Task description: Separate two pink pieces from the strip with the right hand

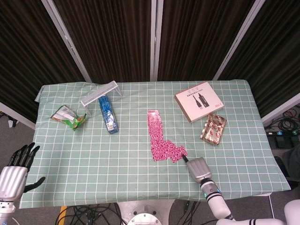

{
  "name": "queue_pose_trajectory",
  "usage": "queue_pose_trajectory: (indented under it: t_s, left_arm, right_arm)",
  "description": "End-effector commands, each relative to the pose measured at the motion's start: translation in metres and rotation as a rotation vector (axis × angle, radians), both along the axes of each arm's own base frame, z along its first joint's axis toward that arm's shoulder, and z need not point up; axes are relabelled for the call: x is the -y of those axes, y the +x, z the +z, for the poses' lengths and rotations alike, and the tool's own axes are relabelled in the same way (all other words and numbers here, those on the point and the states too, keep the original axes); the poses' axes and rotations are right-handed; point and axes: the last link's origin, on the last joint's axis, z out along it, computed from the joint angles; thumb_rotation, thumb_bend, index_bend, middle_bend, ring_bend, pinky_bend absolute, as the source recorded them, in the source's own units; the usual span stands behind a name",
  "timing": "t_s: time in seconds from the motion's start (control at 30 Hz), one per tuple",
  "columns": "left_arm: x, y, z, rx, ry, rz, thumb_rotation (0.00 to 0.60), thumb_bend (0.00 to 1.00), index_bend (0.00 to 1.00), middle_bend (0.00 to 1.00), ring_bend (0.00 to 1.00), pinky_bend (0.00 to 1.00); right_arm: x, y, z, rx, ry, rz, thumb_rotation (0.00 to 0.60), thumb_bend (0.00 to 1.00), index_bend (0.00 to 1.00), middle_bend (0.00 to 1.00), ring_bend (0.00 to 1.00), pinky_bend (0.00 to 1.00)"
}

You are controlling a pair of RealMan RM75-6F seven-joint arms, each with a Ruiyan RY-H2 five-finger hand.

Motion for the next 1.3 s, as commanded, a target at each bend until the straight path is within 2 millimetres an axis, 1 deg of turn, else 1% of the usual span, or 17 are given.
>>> queue_pose_trajectory:
  t_s: [0.03,0.3,0.63,0.73,0.87,1.0,1.1,1.13,1.3]
  left_arm:
    - [0.0,0.0,0.0,-0.001,0.0,0.0,0.6,0.15,0.02,0.0,0.0,0.12]
    - [-0.001,0.001,-0.001,-0.001,-0.006,0.0,0.6,0.15,0.02,0.0,0.0,0.12]
    - [-0.001,0.004,-0.002,-0.002,-0.01,-0.004,0.6,0.15,0.02,0.0,0.0,0.12]
    - [-0.002,0.004,-0.003,-0.002,-0.011,-0.006,0.6,0.15,0.02,0.0,0.0,0.12]
    - [-0.002,0.005,-0.003,-0.003,-0.011,-0.01,0.6,0.15,0.02,0.0,0.0,0.12]
    - [-0.003,0.006,-0.002,-0.001,-0.007,-0.013,0.6,0.15,0.02,0.0,0.0,0.12]
    - [-0.002,0.007,-0.001,0.0,-0.003,-0.014,0.6,0.15,0.02,0.0,0.0,0.12]
    - [-0.002,0.006,0.0,0.001,-0.002,-0.013,0.6,0.15,0.02,0.0,0.0,0.12]
    - [-0.001,0.003,0.004,0.0,0.005,-0.004,0.6,0.15,0.02,0.0,0.0,0.12]
  right_arm:
    - [0.001,-0.007,0.004,-0.006,-0.011,-0.016,0.6,1.0,0.1,0.9,0.82,0.72]
    - [0.004,-0.022,0.016,-0.015,-0.036,-0.055,0.6,1.0,0.1,0.9,0.82,0.72]
    - [0.005,-0.05,0.037,-0.027,-0.086,-0.131,0.6,1.0,0.1,0.9,0.82,0.72]
    - [0.009,-0.05,0.046,-0.01,-0.112,-0.135,0.6,1.0,0.1,0.9,0.82,0.72]
    - [0.011,-0.04,0.054,0.038,-0.14,-0.108,0.6,1.0,0.1,0.9,0.82,0.72]
    - [0.013,-0.018,0.053,0.098,-0.149,-0.044,0.6,1.0,0.1,0.9,0.82,0.72]
    - [0.015,0.002,0.041,0.122,-0.122,0.006,0.6,1.0,0.11,0.9,0.82,0.72]
    - [0.016,0.009,0.034,0.128,-0.109,0.019,0.6,1.0,0.11,0.9,0.82,0.72]
    - [0.022,0.03,0.006,0.124,-0.06,0.043,0.6,1.0,0.11,0.9,0.82,0.72]
